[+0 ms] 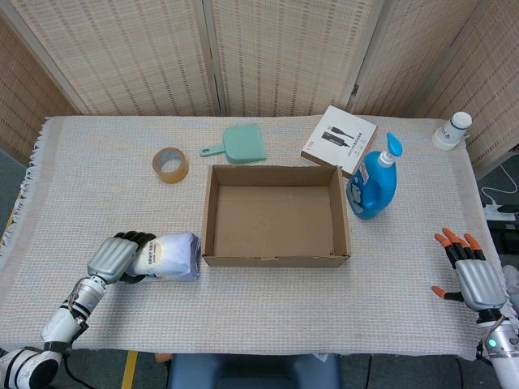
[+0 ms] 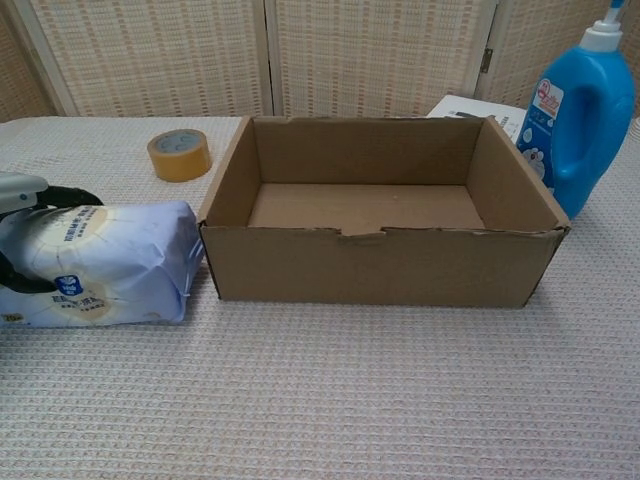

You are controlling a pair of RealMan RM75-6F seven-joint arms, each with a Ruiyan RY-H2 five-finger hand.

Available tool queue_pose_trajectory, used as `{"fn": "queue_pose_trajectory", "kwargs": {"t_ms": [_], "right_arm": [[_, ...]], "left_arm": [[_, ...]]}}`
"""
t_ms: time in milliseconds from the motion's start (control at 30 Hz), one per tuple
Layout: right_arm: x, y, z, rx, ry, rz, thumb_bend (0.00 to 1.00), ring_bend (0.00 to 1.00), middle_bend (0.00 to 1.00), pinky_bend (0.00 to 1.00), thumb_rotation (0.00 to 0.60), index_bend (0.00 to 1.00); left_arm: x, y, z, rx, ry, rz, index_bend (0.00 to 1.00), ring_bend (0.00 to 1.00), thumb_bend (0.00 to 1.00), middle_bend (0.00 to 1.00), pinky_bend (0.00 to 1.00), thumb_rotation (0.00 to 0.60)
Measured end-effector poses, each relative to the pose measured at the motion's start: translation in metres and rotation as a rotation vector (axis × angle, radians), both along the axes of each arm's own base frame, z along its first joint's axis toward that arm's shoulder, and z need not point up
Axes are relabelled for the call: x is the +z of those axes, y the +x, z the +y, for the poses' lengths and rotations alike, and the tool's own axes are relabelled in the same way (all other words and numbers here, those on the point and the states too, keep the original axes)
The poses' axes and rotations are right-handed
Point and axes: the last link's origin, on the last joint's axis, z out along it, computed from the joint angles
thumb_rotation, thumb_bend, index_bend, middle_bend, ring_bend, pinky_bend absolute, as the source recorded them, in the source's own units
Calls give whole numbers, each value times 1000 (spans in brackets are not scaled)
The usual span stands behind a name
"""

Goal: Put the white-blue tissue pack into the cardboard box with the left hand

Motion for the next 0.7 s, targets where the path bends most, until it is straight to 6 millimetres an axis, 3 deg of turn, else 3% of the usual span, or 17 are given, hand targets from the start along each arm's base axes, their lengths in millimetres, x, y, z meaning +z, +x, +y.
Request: {"fn": "queue_pose_trajectory", "kwargs": {"t_ms": [200,433,700], "right_arm": [[1,0,0,-1,-2,-5,0,0,0,0,600,104],[1,1,0,0,0,-9,0,0,0,0,600,104],[3,1,0,-1,-6,-15,0,0,0,0,600,104]], "left_arm": [[6,2,0,-15,13,14,487,385,231,449,456,600],[25,4,5,-30,62,34,497,385,236,454,460,600],[63,14,23,-87,171,138,504,394,253,476,479,600]]}}
